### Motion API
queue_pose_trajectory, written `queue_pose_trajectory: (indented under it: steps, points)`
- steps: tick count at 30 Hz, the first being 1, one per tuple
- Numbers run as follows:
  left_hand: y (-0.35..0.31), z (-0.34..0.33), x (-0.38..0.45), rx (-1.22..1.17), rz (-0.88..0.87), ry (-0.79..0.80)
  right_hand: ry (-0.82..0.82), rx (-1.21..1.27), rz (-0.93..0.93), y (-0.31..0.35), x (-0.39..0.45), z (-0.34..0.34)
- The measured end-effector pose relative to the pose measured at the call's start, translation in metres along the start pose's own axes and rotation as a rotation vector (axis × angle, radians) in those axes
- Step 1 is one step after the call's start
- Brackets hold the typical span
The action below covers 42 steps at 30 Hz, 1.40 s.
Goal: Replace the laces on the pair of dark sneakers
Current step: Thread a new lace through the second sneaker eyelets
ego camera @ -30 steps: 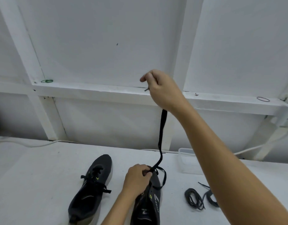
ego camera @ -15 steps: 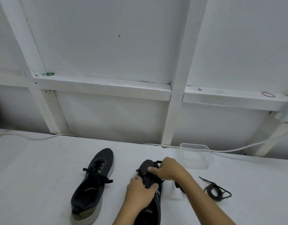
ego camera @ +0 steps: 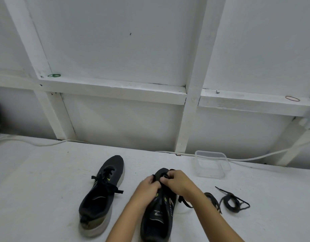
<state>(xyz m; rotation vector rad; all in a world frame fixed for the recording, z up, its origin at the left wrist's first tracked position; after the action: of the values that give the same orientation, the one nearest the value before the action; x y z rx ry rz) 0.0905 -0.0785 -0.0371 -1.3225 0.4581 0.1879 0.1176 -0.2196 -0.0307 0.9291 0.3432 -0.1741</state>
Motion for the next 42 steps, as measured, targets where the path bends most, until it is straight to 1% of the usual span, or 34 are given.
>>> queue_pose_trajectory:
  steps: [2, 5, 8, 10, 12, 15, 17, 18, 20, 22, 25, 26, 28, 32, 38, 42]
  points:
    - [-0.004, 0.006, 0.016, -0.013, 0.013, -0.014, 0.017, 0.107, 0.005, -0.006, 0.0, -0.004]
    - [-0.01, 0.008, 0.038, 0.087, -0.007, -0.023, 0.033, 0.266, 0.019, -0.014, -0.004, -0.01]
    - [-0.023, 0.0, 0.053, 0.14, -0.07, 0.049, -0.022, 0.314, 0.067, -0.019, -0.007, -0.011]
    - [-0.028, -0.01, 0.058, 0.111, -0.091, 0.126, -0.067, 0.332, 0.092, -0.021, -0.01, -0.012]
    - [-0.027, -0.013, 0.058, 0.064, -0.079, 0.156, -0.107, 0.393, 0.108, -0.024, -0.011, -0.011]
    - [-0.016, -0.012, 0.049, -0.012, -0.076, 0.135, -0.116, 0.573, 0.074, -0.033, -0.012, -0.015]
    - [-0.006, -0.006, 0.035, -0.014, -0.102, 0.102, -0.09, 0.672, 0.045, -0.036, -0.012, -0.019]
    - [-0.002, -0.006, 0.025, 0.02, -0.111, 0.114, -0.077, 0.699, 0.035, -0.036, -0.012, -0.021]
    - [0.003, -0.009, 0.006, 0.165, -0.119, 0.177, -0.066, 0.682, 0.042, -0.031, -0.012, -0.02]
    - [0.002, -0.013, -0.006, 0.242, -0.111, 0.178, -0.086, 0.569, 0.093, -0.021, -0.011, -0.011]
    - [0.004, -0.017, -0.01, 0.258, -0.075, 0.053, -0.128, 0.275, 0.189, -0.003, -0.012, 0.007]
    - [0.007, -0.017, -0.009, 0.263, -0.049, 0.011, -0.133, 0.207, 0.207, 0.002, -0.013, 0.012]
    - [0.013, -0.016, -0.009, 0.277, 0.006, -0.039, -0.133, 0.152, 0.23, 0.01, -0.015, 0.019]
    - [0.013, -0.017, -0.011, 0.353, 0.041, -0.075, -0.177, 0.157, 0.297, 0.034, -0.021, 0.034]
    - [0.016, -0.017, -0.01, 0.36, 0.056, -0.067, -0.273, 0.377, 0.478, 0.099, -0.046, 0.085]
    - [0.017, -0.019, -0.012, 0.351, 0.079, -0.062, -0.349, 0.428, 0.616, 0.136, -0.073, 0.118]
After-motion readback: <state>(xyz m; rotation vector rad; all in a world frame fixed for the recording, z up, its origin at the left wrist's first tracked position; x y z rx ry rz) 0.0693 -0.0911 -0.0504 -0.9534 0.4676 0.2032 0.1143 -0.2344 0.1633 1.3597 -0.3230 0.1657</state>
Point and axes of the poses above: each hand's wrist, its own x-axis towards the middle knuckle, its own z-axis out of the back of the hand, y = z × x, the point moved 8 cm from there along x, towards the middle knuckle, and after that the axes turned 1 degree about -z, right-handed, at the moved point
